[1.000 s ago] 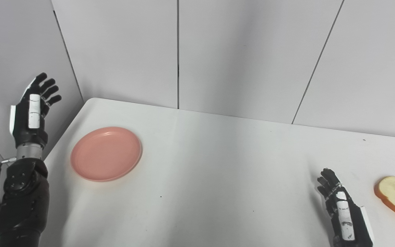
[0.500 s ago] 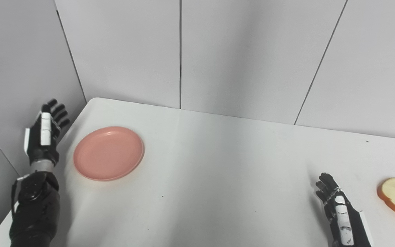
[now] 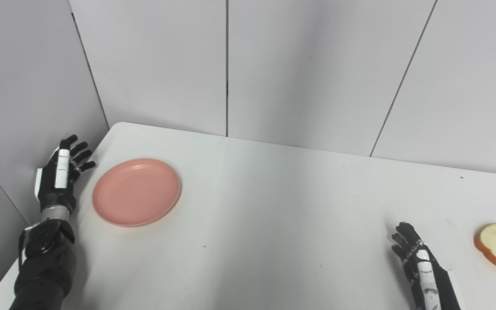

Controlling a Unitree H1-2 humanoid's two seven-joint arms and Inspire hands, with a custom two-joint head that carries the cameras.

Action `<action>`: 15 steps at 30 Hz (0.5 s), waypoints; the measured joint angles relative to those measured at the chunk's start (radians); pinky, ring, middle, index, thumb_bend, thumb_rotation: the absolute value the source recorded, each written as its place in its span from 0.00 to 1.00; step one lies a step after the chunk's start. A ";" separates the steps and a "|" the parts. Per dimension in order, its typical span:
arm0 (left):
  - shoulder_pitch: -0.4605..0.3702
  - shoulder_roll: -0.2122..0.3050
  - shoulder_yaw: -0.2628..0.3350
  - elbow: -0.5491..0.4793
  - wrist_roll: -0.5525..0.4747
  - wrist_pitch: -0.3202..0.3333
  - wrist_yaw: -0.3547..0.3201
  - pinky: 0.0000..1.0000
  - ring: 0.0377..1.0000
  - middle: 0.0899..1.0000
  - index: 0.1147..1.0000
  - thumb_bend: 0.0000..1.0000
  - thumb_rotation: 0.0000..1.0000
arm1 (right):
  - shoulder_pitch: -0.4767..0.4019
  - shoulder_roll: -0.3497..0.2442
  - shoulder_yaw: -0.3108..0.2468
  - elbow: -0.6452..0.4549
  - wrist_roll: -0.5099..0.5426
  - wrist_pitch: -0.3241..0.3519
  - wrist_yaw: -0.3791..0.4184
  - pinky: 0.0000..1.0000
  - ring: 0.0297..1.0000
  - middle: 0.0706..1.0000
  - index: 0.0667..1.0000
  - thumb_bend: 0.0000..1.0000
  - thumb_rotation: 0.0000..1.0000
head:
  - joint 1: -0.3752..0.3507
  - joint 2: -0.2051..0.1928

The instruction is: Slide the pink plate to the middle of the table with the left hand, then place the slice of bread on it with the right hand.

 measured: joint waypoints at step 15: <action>0.098 -0.099 -0.093 -0.268 0.028 0.104 -0.019 0.76 0.80 0.81 0.80 0.86 0.82 | 0.004 0.006 0.010 -0.013 -0.006 0.003 -0.009 0.92 0.89 0.89 0.85 0.77 0.89 | -0.020 0.017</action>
